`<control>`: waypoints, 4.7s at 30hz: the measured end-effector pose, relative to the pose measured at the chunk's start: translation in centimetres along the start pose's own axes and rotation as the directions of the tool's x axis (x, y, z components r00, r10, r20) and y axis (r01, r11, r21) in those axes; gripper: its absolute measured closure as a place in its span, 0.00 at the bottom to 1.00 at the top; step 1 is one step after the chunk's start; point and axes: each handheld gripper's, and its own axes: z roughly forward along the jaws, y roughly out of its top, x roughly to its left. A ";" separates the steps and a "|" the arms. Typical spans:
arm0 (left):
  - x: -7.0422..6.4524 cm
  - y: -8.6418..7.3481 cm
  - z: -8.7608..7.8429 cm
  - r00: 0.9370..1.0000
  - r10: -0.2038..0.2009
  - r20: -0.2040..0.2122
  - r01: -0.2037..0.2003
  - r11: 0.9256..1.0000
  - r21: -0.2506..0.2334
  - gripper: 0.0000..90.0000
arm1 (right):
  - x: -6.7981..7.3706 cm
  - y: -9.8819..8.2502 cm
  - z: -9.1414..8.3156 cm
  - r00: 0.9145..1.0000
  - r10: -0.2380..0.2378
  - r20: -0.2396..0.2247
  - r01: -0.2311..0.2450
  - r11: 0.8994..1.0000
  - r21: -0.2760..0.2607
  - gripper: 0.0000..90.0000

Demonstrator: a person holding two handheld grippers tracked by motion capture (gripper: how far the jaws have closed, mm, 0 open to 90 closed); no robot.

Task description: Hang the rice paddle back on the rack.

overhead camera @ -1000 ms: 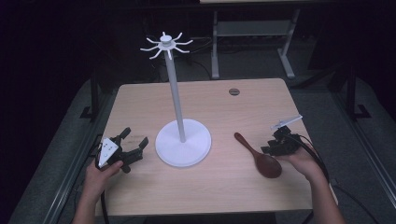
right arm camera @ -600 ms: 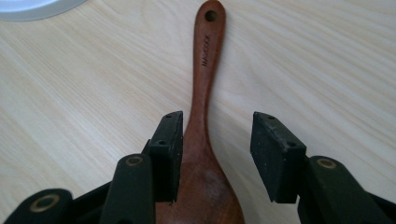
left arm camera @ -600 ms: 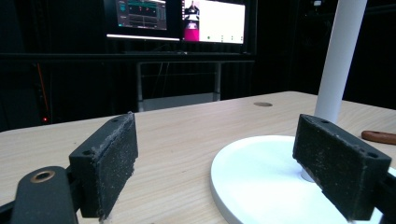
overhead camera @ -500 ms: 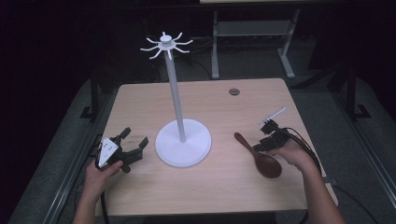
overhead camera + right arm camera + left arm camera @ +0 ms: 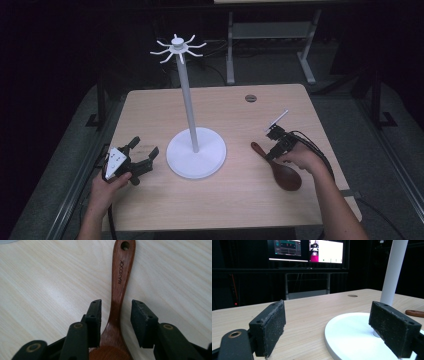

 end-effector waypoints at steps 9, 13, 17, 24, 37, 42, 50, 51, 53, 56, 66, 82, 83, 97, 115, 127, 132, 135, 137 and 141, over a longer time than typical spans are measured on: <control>0.0 0.0 0.0 1.000 0.001 0.000 -0.001 1.000 0.001 0.15 | 0.3 0.9 1.3 1.000 -0.010 0.010 0.010 0.997 0.082 0.71; 0.0 0.0 0.0 1.000 0.000 0.001 0.000 1.000 0.000 0.15 | 0.4 0.9 1.4 1.000 -0.015 0.015 0.014 0.995 0.096 0.74; 0.0 0.0 0.0 1.000 0.000 0.001 0.000 1.000 0.000 0.15 | 0.5 1.0 1.6 0.999 -0.021 0.027 0.018 0.994 0.107 0.76; 0.0 0.0 0.0 1.000 0.001 0.001 -0.001 1.000 0.000 0.15 | 0.8 1.1 1.8 0.998 -0.024 0.064 0.016 0.992 0.122 0.82; 0.0 0.0 0.0 1.000 0.000 0.000 0.000 1.000 0.000 0.15 | 0.9 0.9 1.8 0.996 -0.019 0.084 0.010 0.994 0.107 0.87; 0.0 0.0 0.0 1.000 0.000 0.000 0.000 1.000 0.001 0.15 | 0.5 0.5 1.4 0.998 -0.006 0.065 0.002 0.998 0.057 0.87; 0.0 0.0 0.0 1.000 0.001 0.000 -0.001 1.000 -0.001 0.15 | -0.2 -0.5 -0.5 0.999 0.022 0.028 -0.020 0.996 -0.085 0.87; 0.0 0.0 0.0 1.000 0.001 0.000 -0.001 1.000 -0.001 0.15 | -0.3 -0.7 -0.8 1.000 0.020 0.016 -0.018 0.994 -0.106 0.87; 0.0 0.0 0.0 1.000 0.000 -0.001 0.000 1.000 0.000 0.15 | -0.4 -0.9 -1.3 1.000 0.005 0.019 -0.002 0.988 -0.156 0.87; 0.0 0.0 0.0 1.000 0.002 -0.001 -0.002 1.000 0.000 0.15 | -0.5 -1.5 -2.0 1.000 0.018 -0.006 -0.019 0.974 -0.225 0.87; 0.0 0.0 0.0 1.000 0.010 -0.001 -0.010 1.000 0.006 0.15 | -0.3 -3.1 -3.8 0.998 -0.002 -0.065 -0.025 0.915 -0.403 0.87; 0.1 0.0 0.0 1.000 0.010 0.000 -0.010 1.000 0.007 0.15 | -0.7 -4.8 -4.3 0.991 -0.085 -0.106 -0.001 0.776 -0.630 0.87; 0.1 0.0 0.0 1.000 0.010 0.000 -0.010 1.000 0.007 0.15 | -0.7 -4.8 -4.2 0.989 -0.096 -0.112 0.003 0.769 -0.639 0.87; 0.0 0.0 0.0 1.000 0.008 -0.001 -0.008 1.000 0.007 0.15 | 0.7 -3.9 -6.3 0.977 -0.182 -0.114 0.038 0.670 -0.742 0.87; 0.0 0.0 0.0 1.000 0.010 0.000 -0.010 1.000 0.002 0.15 | 2.8 -0.7 -10.3 0.948 -0.292 -0.127 0.071 0.582 -0.810 0.87; 0.0 0.0 0.1 1.000 0.001 0.000 -0.001 1.000 -0.003 0.15 | 4.4 1.5 -12.8 0.929 -0.352 -0.118 0.099 0.540 -0.836 0.87; 0.0 0.0 0.0 1.000 0.003 0.001 -0.003 1.000 -0.002 0.15 | 5.2 2.4 -13.7 0.920 -0.378 -0.105 0.118 0.522 -0.845 0.87; 0.0 0.0 0.0 1.000 0.003 0.001 -0.003 1.000 -0.002 0.15 | 5.7 3.0 -14.3 0.913 -0.397 -0.095 0.131 0.505 -0.853 0.87; 0.0 0.0 0.0 1.000 0.002 0.001 -0.002 1.000 -0.003 0.15 | 6.1 3.3 -14.6 0.908 -0.408 -0.092 0.137 0.497 -0.857 0.87; 0.0 0.0 0.0 1.000 0.003 0.002 -0.003 1.000 -0.002 0.15 | 6.8 4.0 -15.3 0.901 -0.425 -0.083 0.150 0.487 -0.861 0.87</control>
